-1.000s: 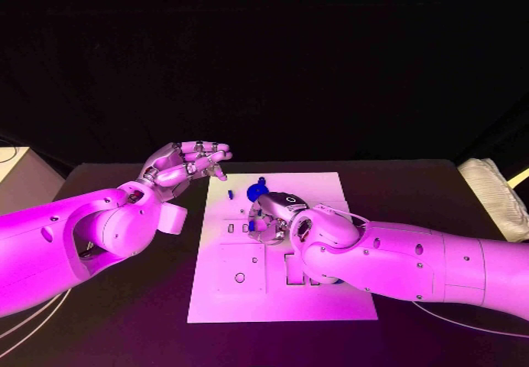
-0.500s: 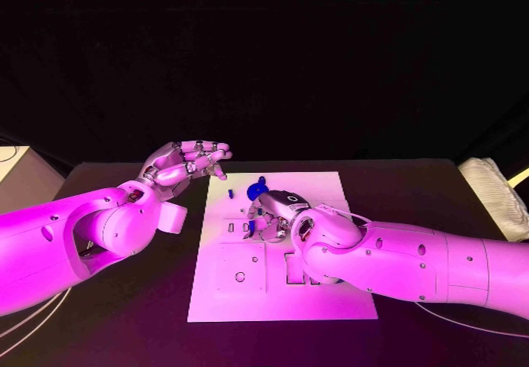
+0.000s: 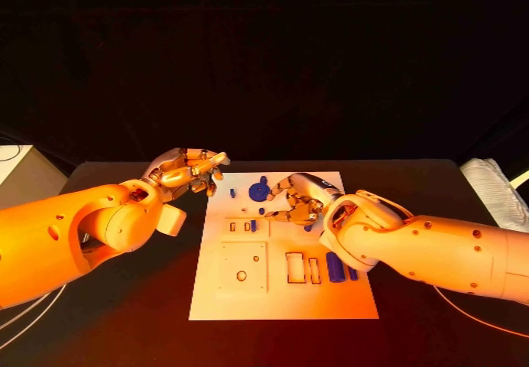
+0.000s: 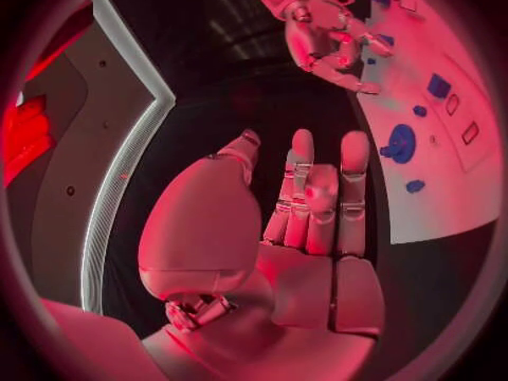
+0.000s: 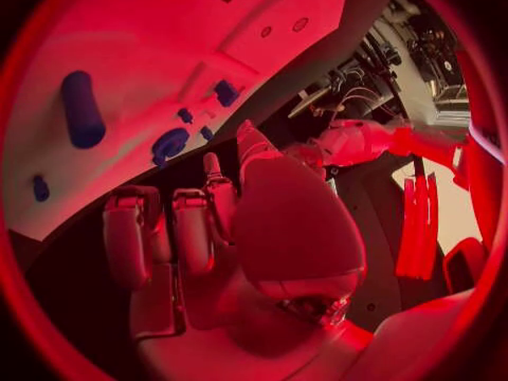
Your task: Assemble the parts on the task board
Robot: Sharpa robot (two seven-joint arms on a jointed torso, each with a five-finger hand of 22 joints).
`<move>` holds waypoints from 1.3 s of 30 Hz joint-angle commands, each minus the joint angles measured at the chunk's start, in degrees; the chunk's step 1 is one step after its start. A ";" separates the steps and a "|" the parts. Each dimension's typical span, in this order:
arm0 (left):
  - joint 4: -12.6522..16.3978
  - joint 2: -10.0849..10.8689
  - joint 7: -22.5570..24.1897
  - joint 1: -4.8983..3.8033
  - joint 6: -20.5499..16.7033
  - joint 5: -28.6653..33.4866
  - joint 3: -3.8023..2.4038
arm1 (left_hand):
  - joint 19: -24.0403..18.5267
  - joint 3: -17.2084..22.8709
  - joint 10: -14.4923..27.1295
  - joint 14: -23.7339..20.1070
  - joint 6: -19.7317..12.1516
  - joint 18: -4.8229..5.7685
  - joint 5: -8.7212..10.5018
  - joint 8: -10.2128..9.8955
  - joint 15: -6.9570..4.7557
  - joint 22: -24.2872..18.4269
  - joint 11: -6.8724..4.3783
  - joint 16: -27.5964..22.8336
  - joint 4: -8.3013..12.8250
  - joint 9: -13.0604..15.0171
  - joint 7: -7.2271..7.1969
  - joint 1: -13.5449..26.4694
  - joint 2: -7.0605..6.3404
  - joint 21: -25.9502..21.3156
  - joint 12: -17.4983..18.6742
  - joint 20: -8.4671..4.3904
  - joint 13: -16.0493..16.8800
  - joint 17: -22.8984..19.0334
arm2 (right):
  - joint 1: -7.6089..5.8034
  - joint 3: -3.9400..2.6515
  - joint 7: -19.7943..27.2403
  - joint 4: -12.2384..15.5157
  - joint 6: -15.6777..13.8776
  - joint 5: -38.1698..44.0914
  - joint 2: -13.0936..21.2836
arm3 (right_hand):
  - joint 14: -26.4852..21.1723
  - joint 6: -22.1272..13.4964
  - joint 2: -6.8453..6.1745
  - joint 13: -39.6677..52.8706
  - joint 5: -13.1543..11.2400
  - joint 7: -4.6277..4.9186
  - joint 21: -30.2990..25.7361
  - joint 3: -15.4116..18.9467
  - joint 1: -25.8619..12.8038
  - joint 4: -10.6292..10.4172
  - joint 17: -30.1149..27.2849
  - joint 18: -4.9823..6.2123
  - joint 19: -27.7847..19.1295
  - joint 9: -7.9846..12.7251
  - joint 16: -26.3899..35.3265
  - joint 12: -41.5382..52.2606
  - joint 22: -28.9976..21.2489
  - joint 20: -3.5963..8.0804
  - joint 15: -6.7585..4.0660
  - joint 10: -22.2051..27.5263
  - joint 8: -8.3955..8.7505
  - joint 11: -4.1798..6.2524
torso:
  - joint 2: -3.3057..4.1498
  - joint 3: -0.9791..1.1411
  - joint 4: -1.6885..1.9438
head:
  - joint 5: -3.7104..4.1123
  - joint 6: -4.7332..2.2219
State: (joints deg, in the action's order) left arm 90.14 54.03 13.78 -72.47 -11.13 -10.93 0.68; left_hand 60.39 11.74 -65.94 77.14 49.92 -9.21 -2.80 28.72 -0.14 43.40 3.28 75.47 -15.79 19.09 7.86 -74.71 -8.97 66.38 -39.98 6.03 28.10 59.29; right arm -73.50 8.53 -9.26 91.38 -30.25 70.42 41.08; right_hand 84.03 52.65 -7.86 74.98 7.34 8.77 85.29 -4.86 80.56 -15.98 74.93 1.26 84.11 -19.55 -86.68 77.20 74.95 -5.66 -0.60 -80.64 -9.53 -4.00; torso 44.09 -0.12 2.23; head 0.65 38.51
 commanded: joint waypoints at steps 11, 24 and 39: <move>-3.39 -5.29 -33.16 -3.01 12.62 -28.30 0.25 | 3.03 2.01 5.00 2.83 -1.81 1.43 0.00 8.25 -0.70 7.59 -0.71 3.34 -0.91 6.27 -1.10 4.19 1.79 5.67 -11.99 -0.47 8.43 5.75 | -2.71 -0.23 13.33 -0.69 3.67 -22.71 7.19 | 4.33 1.10 0.02 3.60 3.38 -0.31 0.35 -0.70 0.46 -0.20 8.02 0.00 3.10 -0.45 -0.04 -0.05 11.60 -0.03 0.14 0.22 -1.14 0.32 | -1.35 0.59 -0.61 | -1.96 0.73; -9.44 -13.01 -43.54 -4.67 17.22 -37.00 1.66 | 4.89 -0.03 3.14 3.84 -3.20 1.99 0.00 13.43 -1.49 10.94 -1.58 3.87 -1.05 11.22 -2.12 9.44 3.02 7.81 -17.67 -1.14 13.34 7.16 | -3.06 -0.33 13.92 -0.69 2.15 -24.41 8.54 | 4.30 0.82 0.00 3.51 3.86 -0.27 0.08 -0.73 0.31 -0.30 7.87 0.07 2.93 -0.45 0.04 -0.15 11.39 0.01 0.12 0.29 -1.09 0.31 | -1.62 0.94 -0.46 | -2.69 1.42; -12.46 -17.47 -46.87 -5.52 21.62 -42.66 2.56 | 8.30 -1.25 1.14 6.41 -3.32 2.89 -0.01 15.04 -1.96 15.80 -2.11 6.75 -0.94 13.08 -2.70 10.55 4.01 10.45 -20.71 -1.51 16.46 12.63 | -3.25 -0.38 13.89 -0.42 1.24 -24.50 8.54 | 4.28 0.41 -0.08 3.27 4.15 -0.20 -0.27 -0.69 0.11 -0.36 7.80 0.17 2.73 -0.40 0.08 -0.43 11.13 0.01 0.15 0.52 -0.95 0.25 | -1.63 0.84 -0.42 | -2.84 2.06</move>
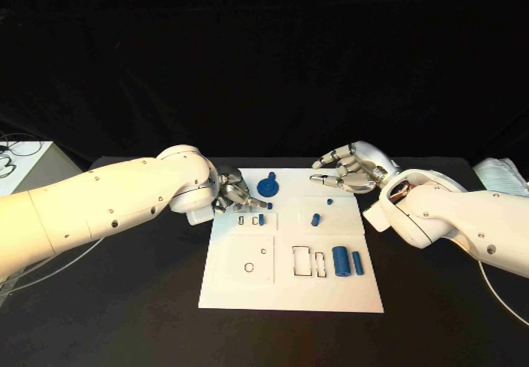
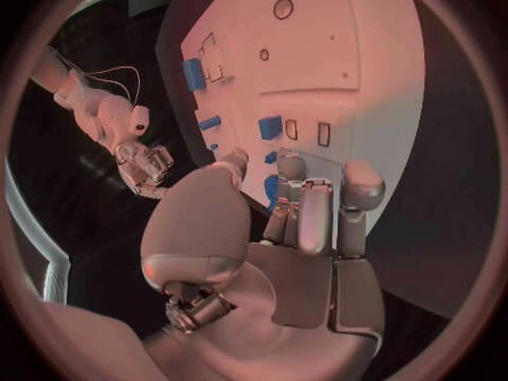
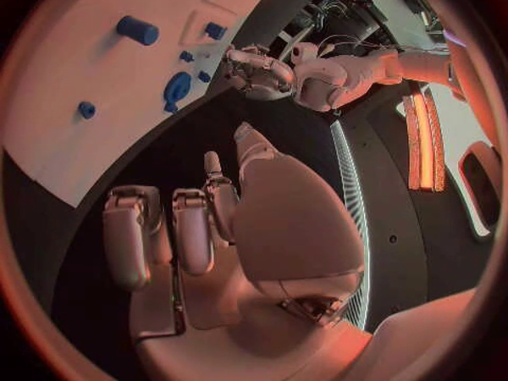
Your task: Assemble the parts on the task board
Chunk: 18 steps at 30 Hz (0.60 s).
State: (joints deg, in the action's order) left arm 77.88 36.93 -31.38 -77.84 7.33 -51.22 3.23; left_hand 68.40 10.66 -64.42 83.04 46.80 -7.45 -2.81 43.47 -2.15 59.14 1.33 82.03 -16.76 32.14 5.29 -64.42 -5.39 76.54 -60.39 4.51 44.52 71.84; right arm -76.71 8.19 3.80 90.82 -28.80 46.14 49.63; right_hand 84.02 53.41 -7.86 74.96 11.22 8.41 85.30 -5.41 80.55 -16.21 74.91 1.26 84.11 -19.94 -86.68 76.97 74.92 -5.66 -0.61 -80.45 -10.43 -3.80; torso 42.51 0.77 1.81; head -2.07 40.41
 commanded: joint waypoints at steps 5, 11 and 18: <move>-0.62 -1.22 -1.74 -0.17 3.87 -2.48 0.07 | 0.40 -0.08 -0.29 0.55 -0.30 1.16 -0.01 0.39 0.01 0.25 -0.19 0.25 0.06 0.21 -0.17 -0.11 0.56 0.42 -0.31 -0.03 -0.03 0.19 | -0.07 -0.05 0.56 0.11 -0.10 -0.22 -0.10 | 4.28 -0.35 -0.08 3.28 0.26 0.16 -0.27 -0.15 0.12 -0.13 7.81 0.17 2.73 -0.01 0.09 -0.20 11.16 0.01 0.15 0.33 -0.05 0.05 | -0.05 -0.05 0.01 | -0.01 0.42; -0.71 -2.01 -1.68 -0.16 4.55 -2.43 0.15 | 0.44 0.02 -0.35 0.62 -0.36 1.18 -0.01 0.48 -0.01 0.37 -0.22 0.35 0.09 0.37 -0.21 -0.50 0.65 0.50 -0.49 -0.05 0.15 0.40 | -0.08 -0.05 0.25 0.03 0.09 -0.22 -0.24 | 4.28 -0.35 -0.08 3.28 0.26 0.16 -0.27 -0.15 0.12 -0.13 7.81 0.17 2.73 -0.01 0.09 -0.20 11.16 0.01 0.15 0.33 -0.05 0.05 | -0.01 -0.06 -0.04 | 0.09 0.53; -0.86 -2.67 -1.73 -0.16 5.22 -2.41 0.18 | 0.32 0.04 -0.29 0.61 -0.36 1.15 -0.01 0.49 -0.01 0.22 -0.22 0.34 0.09 0.38 -0.21 -0.54 0.67 0.44 -0.42 -0.06 0.03 0.38 | -0.10 -0.05 -0.22 -0.12 0.21 -0.08 -0.33 | 4.28 -0.43 -0.08 3.27 0.36 0.17 -0.37 -0.16 0.09 -0.13 7.82 0.20 2.67 -0.01 0.09 -0.22 11.09 0.01 0.16 0.35 -0.03 0.04 | -0.05 -0.05 0.05 | 0.18 0.65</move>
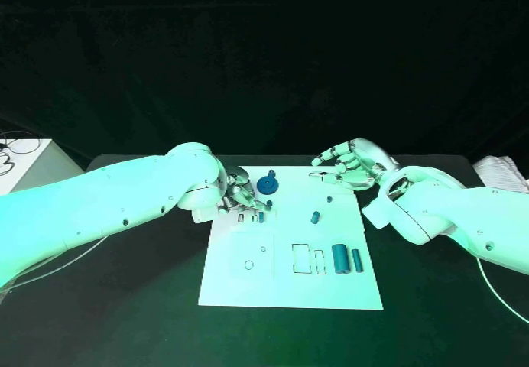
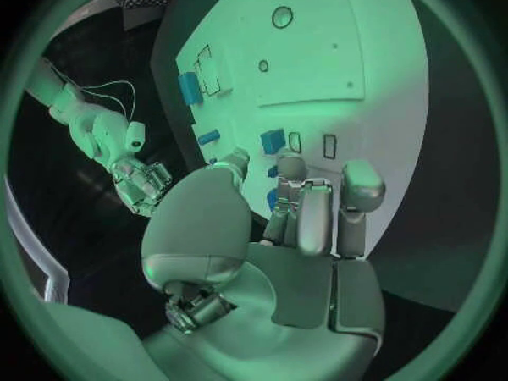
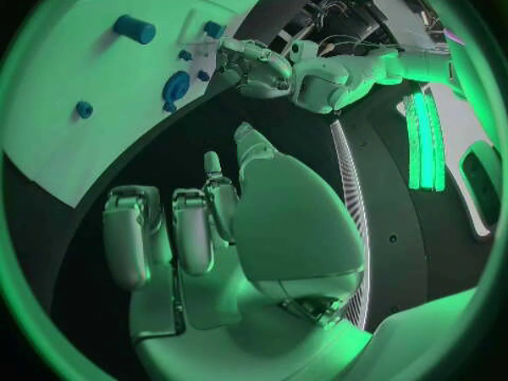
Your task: Assemble the parts on the task board
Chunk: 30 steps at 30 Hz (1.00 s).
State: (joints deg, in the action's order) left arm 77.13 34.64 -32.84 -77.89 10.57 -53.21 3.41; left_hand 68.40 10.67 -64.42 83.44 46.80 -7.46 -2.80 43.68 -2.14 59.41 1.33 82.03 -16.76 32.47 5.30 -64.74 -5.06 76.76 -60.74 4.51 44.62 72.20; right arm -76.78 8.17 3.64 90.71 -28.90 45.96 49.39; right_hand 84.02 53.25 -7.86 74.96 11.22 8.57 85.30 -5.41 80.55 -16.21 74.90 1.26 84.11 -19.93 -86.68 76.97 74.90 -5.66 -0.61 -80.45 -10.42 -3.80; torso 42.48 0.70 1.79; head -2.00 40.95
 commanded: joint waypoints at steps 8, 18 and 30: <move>-1.04 -1.49 -0.19 -0.07 2.63 -0.44 0.19 | 0.26 0.16 -0.24 0.21 -0.39 1.15 -0.01 0.36 -0.04 -0.07 -0.25 0.36 0.07 0.17 -0.23 -0.47 0.54 0.23 -0.10 -0.07 -0.08 0.04 | -0.04 -0.04 -0.33 -0.01 0.44 0.53 -0.18 | 4.27 -0.31 -0.07 3.14 0.39 0.02 -0.47 -0.17 0.06 -0.14 7.78 0.22 2.61 -0.02 0.11 -0.38 11.02 0.00 0.17 0.46 -0.03 0.03 | 0.07 -0.07 0.05 | 0.25 0.08; -1.64 -2.13 -0.15 -0.02 2.89 -0.58 0.36 | 0.16 0.43 -0.12 0.13 -0.54 1.15 -0.02 0.43 -0.05 -0.09 -0.26 0.32 0.09 0.37 -0.24 -1.04 0.87 0.26 -0.14 -0.10 -0.11 -0.04 | -0.04 -0.04 -0.37 -0.02 0.56 0.61 -0.16 | 4.27 -0.37 -0.02 3.15 0.44 0.03 -0.51 -0.22 0.05 -0.13 7.80 0.23 2.59 -0.02 0.10 -0.38 10.99 0.00 0.18 0.47 -0.02 0.02 | 0.02 -0.01 0.05 | 0.40 0.19; -2.38 -2.83 -0.18 0.08 3.82 -0.56 0.40 | 0.61 1.07 -0.52 0.34 -0.61 1.30 -0.02 0.60 -0.09 0.76 -0.32 0.63 0.14 0.72 -0.29 -2.08 1.47 0.71 -0.83 -0.13 0.66 0.62 | -0.04 -0.04 -0.43 -0.10 0.79 0.62 -0.25 | 4.27 -0.37 -0.02 3.15 0.44 0.03 -0.51 -0.22 0.05 -0.13 7.80 0.23 2.59 -0.02 0.10 -0.38 10.99 0.00 0.18 0.47 -0.02 0.02 | 0.00 -0.02 0.05 | 0.44 0.36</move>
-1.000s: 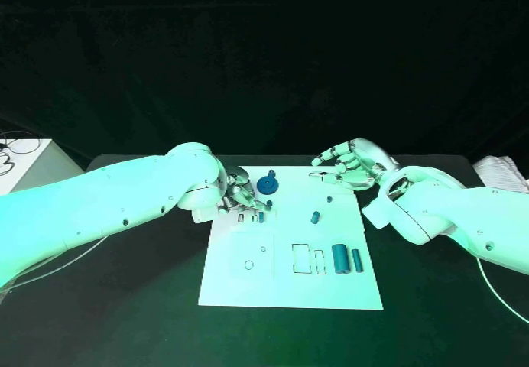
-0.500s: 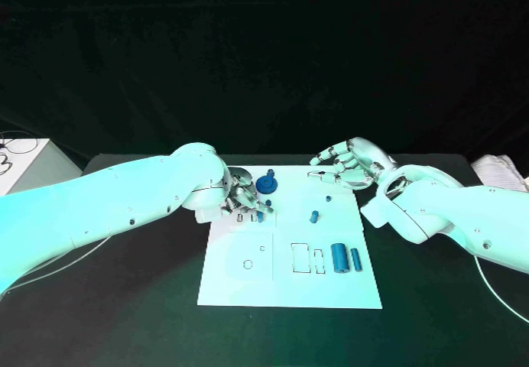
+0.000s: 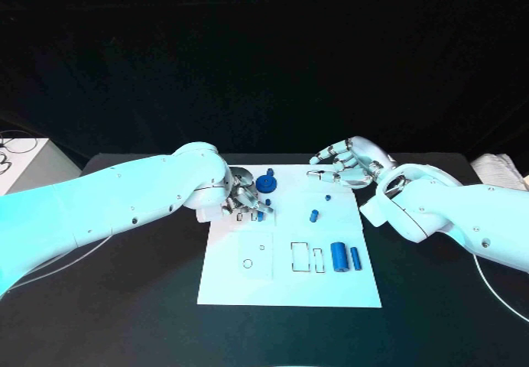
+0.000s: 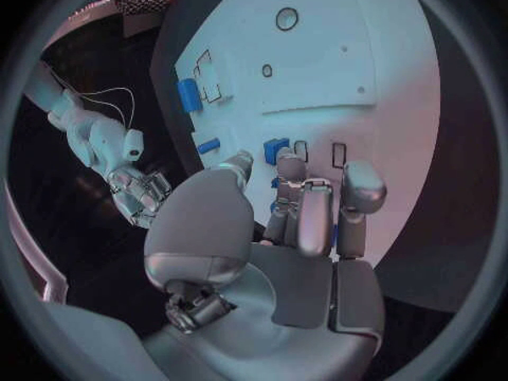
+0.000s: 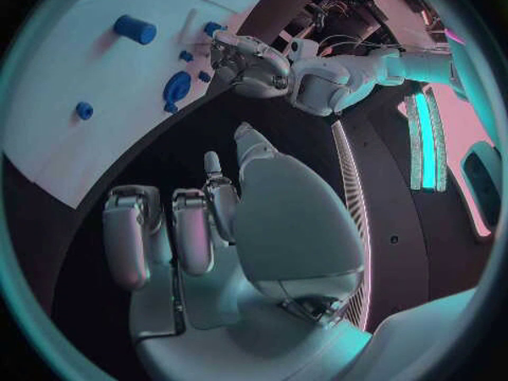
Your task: Assemble the parts on the task board
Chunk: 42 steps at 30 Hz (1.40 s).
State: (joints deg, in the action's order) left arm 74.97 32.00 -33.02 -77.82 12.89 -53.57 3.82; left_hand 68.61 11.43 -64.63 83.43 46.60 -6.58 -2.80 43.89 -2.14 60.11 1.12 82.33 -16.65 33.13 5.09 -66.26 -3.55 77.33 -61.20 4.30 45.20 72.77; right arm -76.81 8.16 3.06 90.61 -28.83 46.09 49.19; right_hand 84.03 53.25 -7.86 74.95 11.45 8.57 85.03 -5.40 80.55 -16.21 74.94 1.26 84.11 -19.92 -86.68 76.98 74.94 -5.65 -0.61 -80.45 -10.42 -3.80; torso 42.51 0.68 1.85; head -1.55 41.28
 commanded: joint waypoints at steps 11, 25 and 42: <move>-1.09 -0.67 -0.05 0.03 2.06 -0.09 0.05 | 0.46 1.39 -0.39 0.43 -0.56 0.45 -0.02 0.50 -0.19 0.40 -0.22 0.49 0.08 0.44 -0.22 -1.98 0.43 0.40 -0.79 0.02 0.34 0.33 | -0.01 -0.03 0.12 -0.08 0.87 0.48 -0.17 | 4.27 -0.37 -0.02 3.15 0.21 0.03 -0.24 -0.22 0.05 -0.13 7.76 0.24 2.59 -0.04 0.10 -0.38 10.96 0.00 0.19 0.47 -0.03 0.02 | -0.03 -0.02 0.02 | 0.08 0.15; -1.68 -1.22 0.11 0.07 3.17 0.12 0.16 | 0.42 2.72 -0.24 0.47 -0.73 0.48 -0.02 0.53 -0.28 0.65 -0.32 0.60 0.24 0.80 -0.31 -3.77 0.01 0.60 -0.96 -0.03 0.35 0.57 | -0.01 -0.03 0.14 -0.15 1.00 0.48 -0.28 | 4.27 -0.40 0.05 3.19 0.29 0.04 -0.23 -0.32 0.06 -0.10 7.76 0.23 2.61 -0.07 0.11 -0.34 10.98 -0.01 0.20 0.44 -0.07 0.02 | -0.04 0.02 0.04 | 0.06 0.24; -1.77 -0.89 0.32 0.07 3.80 0.84 0.23 | 0.17 17.85 -0.35 0.79 -0.65 0.50 -0.05 -0.40 -0.86 1.15 -0.83 0.96 1.61 1.39 -0.85 -10.37 -2.00 0.98 -0.78 -0.46 0.10 1.57 | -0.01 -0.03 0.17 -0.19 1.03 0.48 -0.24 | 4.27 -0.40 0.05 3.19 0.29 0.04 -0.23 -0.32 0.06 -0.10 7.76 0.23 2.61 -0.07 0.11 -0.34 10.98 -0.01 0.20 0.44 -0.07 0.02 | -0.03 0.03 0.00 | 0.20 0.26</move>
State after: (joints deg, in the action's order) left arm 73.22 31.15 -32.96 -77.87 15.71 -53.38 3.95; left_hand 68.81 27.39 -64.90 83.85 45.78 -6.60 -2.44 43.31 -2.56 61.25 0.59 83.14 -16.97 34.07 4.64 -76.36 -5.56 78.07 -62.13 4.10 45.38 74.27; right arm -76.82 8.16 2.91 90.40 -28.61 46.11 48.98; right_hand 84.03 53.25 -7.86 74.95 11.44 8.57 85.03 -5.40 80.55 -16.21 74.92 1.26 84.11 -19.90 -86.68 76.98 74.91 -5.65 -0.61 -80.45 -10.41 -3.80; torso 42.48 0.71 1.87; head -1.36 41.56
